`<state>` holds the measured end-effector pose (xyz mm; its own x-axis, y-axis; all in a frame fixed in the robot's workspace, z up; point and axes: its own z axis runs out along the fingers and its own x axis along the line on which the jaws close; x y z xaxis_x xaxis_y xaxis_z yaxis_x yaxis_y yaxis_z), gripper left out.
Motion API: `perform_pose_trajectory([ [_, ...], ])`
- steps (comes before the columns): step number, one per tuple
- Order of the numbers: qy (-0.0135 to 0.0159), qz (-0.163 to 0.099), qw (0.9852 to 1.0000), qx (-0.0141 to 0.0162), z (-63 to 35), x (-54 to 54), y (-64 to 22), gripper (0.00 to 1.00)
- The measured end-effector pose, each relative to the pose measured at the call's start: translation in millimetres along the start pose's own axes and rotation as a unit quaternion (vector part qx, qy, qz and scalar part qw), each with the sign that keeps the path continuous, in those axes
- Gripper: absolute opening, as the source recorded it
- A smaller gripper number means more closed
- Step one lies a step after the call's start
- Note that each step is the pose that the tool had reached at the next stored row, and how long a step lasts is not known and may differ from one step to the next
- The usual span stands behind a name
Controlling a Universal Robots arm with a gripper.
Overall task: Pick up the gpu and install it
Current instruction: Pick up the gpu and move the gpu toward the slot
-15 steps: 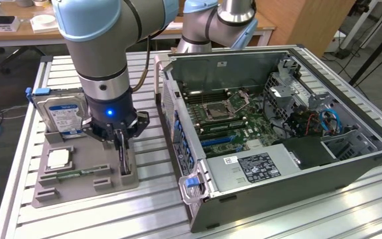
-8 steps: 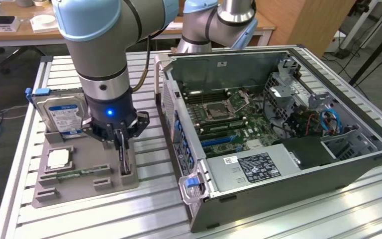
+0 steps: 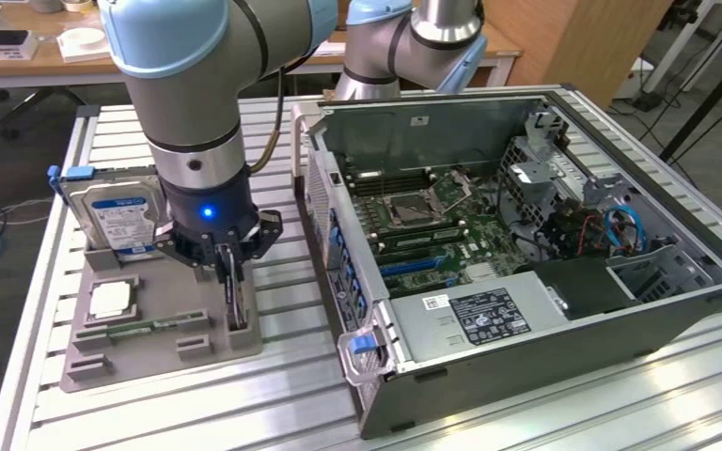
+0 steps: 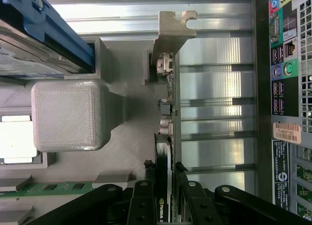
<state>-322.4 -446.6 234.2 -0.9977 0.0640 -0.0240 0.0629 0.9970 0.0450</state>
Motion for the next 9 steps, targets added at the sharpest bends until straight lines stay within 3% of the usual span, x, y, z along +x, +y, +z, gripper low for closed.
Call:
perform_pose_trajectory([
  [9, 0.0, 0.0, 1.0, 0.0, 0.0, 0.0, 0.0, 0.26],
])
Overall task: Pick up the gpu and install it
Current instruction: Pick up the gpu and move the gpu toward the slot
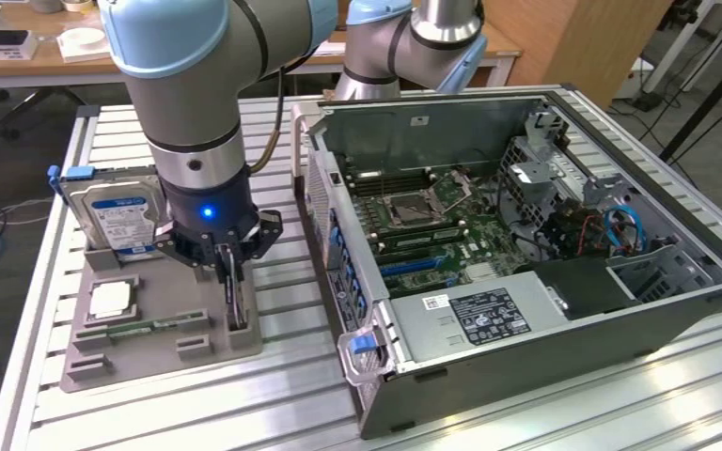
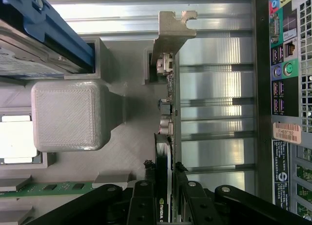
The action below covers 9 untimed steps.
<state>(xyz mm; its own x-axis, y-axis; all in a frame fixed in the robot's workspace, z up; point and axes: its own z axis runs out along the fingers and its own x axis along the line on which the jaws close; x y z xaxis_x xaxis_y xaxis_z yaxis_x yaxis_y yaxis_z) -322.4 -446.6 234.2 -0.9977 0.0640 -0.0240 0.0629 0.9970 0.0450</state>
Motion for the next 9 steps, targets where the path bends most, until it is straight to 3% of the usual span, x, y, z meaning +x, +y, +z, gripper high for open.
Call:
perform_pose_trajectory([
  [9, 0.0, 0.0, 1.0, 0.0, 0.0, 0.0, 0.0, 0.26],
])
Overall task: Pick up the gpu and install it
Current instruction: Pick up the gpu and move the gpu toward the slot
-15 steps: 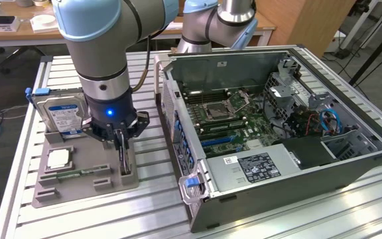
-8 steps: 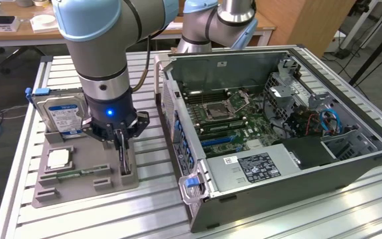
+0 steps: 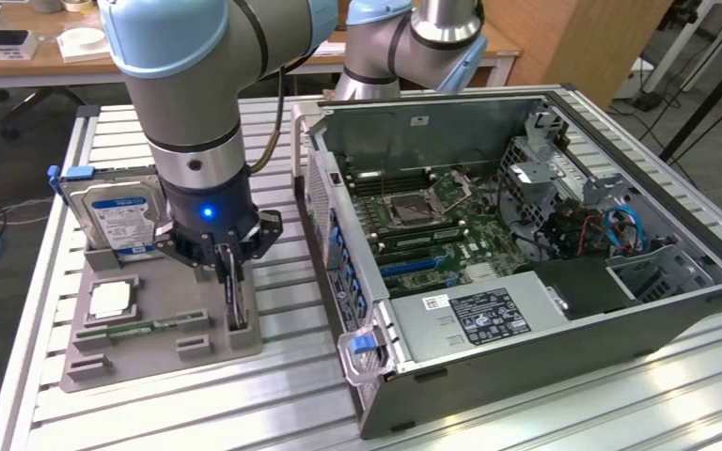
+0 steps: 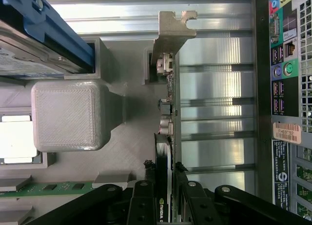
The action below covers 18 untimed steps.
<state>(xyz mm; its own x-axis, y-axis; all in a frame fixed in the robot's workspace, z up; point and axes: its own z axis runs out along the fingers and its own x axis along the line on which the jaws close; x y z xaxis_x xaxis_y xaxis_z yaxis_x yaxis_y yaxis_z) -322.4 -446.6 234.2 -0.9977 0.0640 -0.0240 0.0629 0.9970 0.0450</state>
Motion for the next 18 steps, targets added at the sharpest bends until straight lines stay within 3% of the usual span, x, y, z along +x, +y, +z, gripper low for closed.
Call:
perform_pose_trajectory([
  [18, 0.0, 0.0, 1.0, 0.0, 0.0, 0.0, 0.0, 0.26],
])
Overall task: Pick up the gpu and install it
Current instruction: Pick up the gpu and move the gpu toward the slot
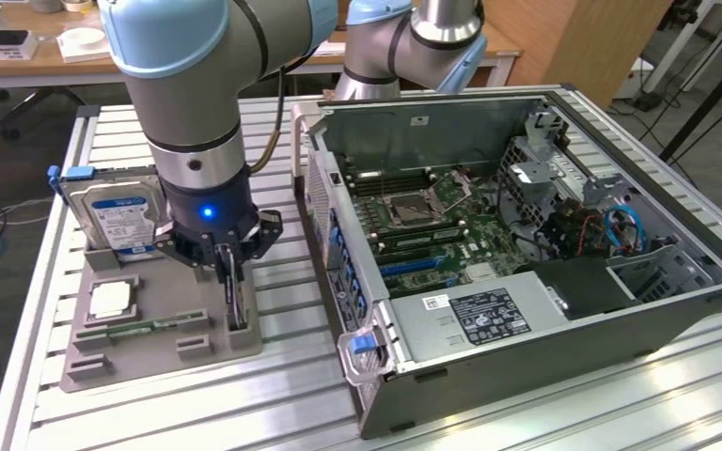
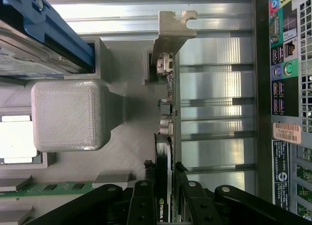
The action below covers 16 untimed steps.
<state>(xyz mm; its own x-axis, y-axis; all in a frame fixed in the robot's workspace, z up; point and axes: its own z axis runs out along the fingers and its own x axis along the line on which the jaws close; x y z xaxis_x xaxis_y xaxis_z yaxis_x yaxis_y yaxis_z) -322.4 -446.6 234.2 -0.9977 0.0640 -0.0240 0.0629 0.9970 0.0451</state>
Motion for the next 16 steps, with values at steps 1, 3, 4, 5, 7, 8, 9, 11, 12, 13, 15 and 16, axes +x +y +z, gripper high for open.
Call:
perform_pose_trajectory([
  [1, 0.0, 0.0, 1.0, 0.0, 0.0, 0.0, 0.0, 0.26],
  [3, -0.0002, 0.0, 1.0, -0.0002, -0.2, -0.1, 0.1, 0.26],
  [4, -0.0001, 0.0, 1.0, -0.0001, -0.6, -0.1, 0.1, 0.26],
  [5, 0.0, 0.0, 1.0, 0.0, -1.1, 0.0, 0.1, 0.26],
  [7, 0.0, 0.0, 1.0, 0.0, -2.2, -0.1, 0.1, 0.26],
  [8, 0.0, 0.0, 1.0, 0.0, -3.0, -0.1, 0.1, 0.26],
  [9, 0.0, 0.0, 1.0, 0.0, -3.7, -0.1, 0.2, 0.26],
  [11, 0.0, 0.0, 1.0, 0.0, -5.4, -0.1, 0.3, 0.26],
  [12, 0.0, 0.0, 1.0, 0.0, -6.2, -0.2, 0.3, 0.26],
  [13, 0.0, 0.0, 1.0, 0.0, -7.1, -0.2, 0.3, 0.26],
  [15, 0.0, 0.0, 1.0, 0.0, -9.1, -0.2, 0.4, 0.26],
  [16, 0.0, 0.0, 1.0, 0.0, -9.9, -0.2, 0.5, 0.26],
])
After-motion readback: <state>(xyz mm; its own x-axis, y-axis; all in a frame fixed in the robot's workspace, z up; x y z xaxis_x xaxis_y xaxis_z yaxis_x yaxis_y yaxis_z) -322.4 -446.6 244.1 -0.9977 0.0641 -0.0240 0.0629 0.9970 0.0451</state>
